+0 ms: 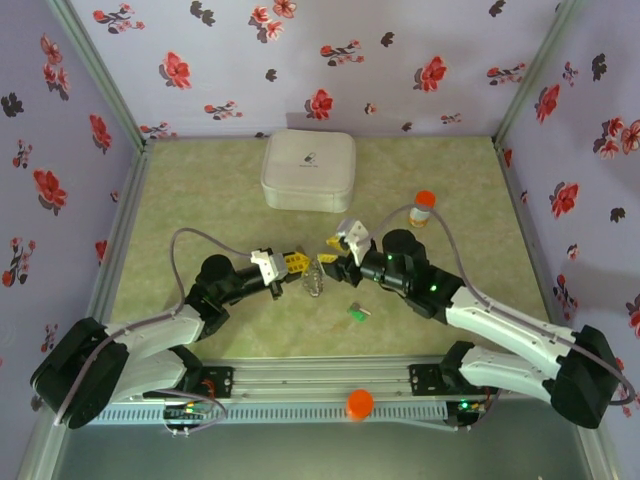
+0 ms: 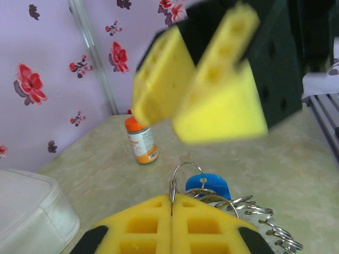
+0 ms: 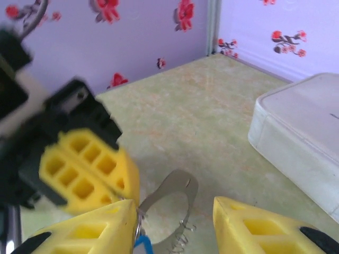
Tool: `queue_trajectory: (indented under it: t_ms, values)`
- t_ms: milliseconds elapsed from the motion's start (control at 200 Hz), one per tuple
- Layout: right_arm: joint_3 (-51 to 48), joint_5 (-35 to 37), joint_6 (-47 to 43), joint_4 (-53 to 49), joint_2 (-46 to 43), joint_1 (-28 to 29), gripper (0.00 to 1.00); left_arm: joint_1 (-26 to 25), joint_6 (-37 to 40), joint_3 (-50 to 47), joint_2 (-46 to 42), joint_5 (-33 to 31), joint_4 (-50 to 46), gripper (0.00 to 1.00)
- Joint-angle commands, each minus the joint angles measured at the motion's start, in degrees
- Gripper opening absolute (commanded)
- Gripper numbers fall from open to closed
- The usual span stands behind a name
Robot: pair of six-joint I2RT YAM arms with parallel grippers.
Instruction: Put the keys on the keyring
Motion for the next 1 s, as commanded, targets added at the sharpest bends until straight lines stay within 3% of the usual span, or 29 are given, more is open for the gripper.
queue_trajectory:
  t_ms: [0, 180, 300, 760, 995]
  values:
    - [6.77, 3.70, 13.62, -10.48, -0.18, -1.30, 0.43, 0.39, 3.43, 0.78, 0.08, -2.23, 3.39, 0.00]
    - [17.74, -1.97, 18.32, -30.24, 5.85, -2.36, 0.42, 0.37, 4.43, 0.82, 0.54, -2.92, 4.47, 0.00]
    - [20.99, -6.90, 17.43, -36.44, 9.04, -2.40, 0.39, 0.36, 4.62, 0.78, 0.65, -3.08, 4.48, 0.00]
    - [22.37, -11.47, 17.56, -34.11, 13.43, -2.45, 0.37, 0.32, 3.96, 2.53, 1.86, -2.27, 4.20, 0.00]
    - [22.73, -11.61, 17.72, -32.12, 14.42, -2.42, 0.29, 0.32, 3.68, 2.61, 1.76, -1.59, 3.93, 0.00]
